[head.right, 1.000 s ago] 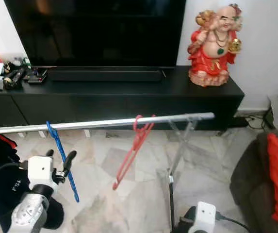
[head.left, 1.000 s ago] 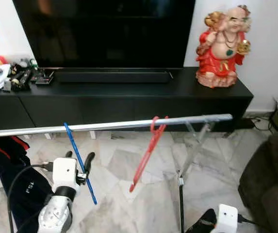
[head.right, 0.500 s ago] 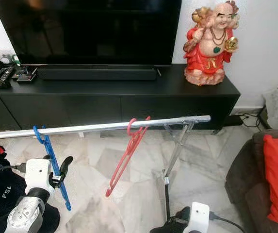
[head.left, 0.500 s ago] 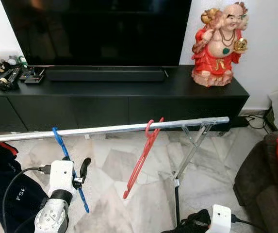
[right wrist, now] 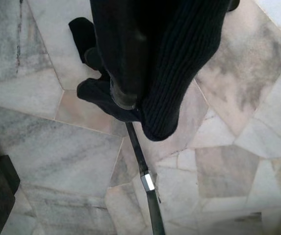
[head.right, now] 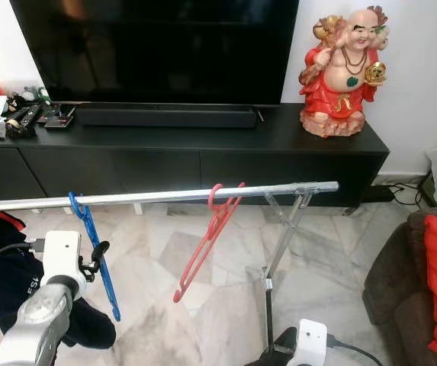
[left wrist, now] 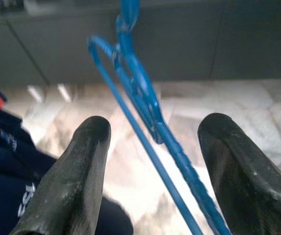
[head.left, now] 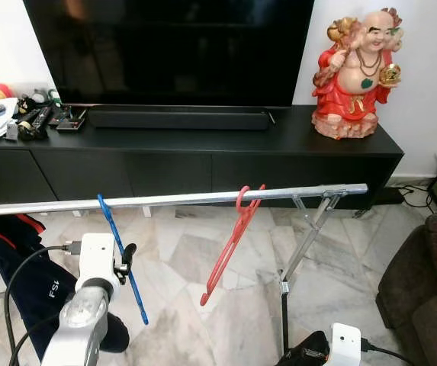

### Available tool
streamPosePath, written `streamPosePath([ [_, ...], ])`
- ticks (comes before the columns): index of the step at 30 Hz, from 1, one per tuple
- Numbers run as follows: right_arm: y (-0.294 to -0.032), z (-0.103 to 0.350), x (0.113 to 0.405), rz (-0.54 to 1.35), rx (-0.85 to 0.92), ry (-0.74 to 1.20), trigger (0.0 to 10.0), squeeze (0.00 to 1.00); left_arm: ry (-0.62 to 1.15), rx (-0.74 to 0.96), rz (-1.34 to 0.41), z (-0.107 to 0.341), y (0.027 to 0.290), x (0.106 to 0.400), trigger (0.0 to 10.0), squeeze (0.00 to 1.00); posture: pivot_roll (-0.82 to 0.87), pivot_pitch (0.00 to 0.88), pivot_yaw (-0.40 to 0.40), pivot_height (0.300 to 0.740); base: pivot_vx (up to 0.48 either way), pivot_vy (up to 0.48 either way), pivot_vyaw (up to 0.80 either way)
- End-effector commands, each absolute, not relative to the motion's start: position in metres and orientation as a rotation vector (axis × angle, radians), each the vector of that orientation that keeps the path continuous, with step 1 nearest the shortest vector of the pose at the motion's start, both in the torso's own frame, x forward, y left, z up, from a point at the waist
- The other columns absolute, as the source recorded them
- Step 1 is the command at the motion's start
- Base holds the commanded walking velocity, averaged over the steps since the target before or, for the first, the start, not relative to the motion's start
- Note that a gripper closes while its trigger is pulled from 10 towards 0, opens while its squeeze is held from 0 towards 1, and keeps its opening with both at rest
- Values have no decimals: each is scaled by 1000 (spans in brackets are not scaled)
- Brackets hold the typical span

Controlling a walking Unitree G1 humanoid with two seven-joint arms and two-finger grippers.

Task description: Hang hanger

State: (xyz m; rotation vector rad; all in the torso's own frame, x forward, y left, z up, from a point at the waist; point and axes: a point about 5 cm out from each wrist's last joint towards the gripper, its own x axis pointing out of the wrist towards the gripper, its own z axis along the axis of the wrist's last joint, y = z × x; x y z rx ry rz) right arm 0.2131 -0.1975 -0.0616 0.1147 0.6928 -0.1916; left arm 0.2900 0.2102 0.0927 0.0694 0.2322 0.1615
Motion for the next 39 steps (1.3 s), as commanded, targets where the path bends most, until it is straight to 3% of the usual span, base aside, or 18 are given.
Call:
streamPosePath([
  [1, -197, -61, 214, -187, 114, 696, 10000, 0, 275, 59, 184, 92, 214, 294, 10000, 0, -32, 66, 6, 740, 0, 0, 0],
  [17, -194, -62, 214, -168, 121, 701, 10000, 0, 361, 52, 279, 88, 216, 318, 9725, 0, -38, 63, 4, 740, 0, 0, 0],
  [18, -194, -62, 214, -167, 121, 702, 10000, 0, 364, 51, 283, 87, 217, 318, 8941, 0, -38, 65, 4, 740, 0, 0, 0],
  [19, -193, -62, 214, -166, 121, 703, 10000, 0, 366, 47, 286, 86, 217, 318, 3569, 0, -38, 65, 4, 740, 0, 0, 0],
  [20, -193, -62, 214, -166, 121, 703, 10000, 0, 365, 43, 288, 85, 216, 318, 510, 0, -39, 67, 3, 740, 0, 0, 0],
  [22, -193, -62, 214, -165, 121, 704, 10000, 0, 365, 40, 289, 85, 216, 318, 510, 0, -39, 67, 3, 740, 0, 0, 0],
  [23, -193, -62, 214, -164, 121, 704, 10000, 0, 363, 38, 292, 85, 216, 318, 0, 0, -37, 70, 2, 740, 0, 0, 0],
  [39, -193, -62, 215, -159, 117, 700, 10000, 0, 337, 22, 287, 87, 213, 321, 0, 0, -38, 82, 0, 740, 0, 0, 0],
])
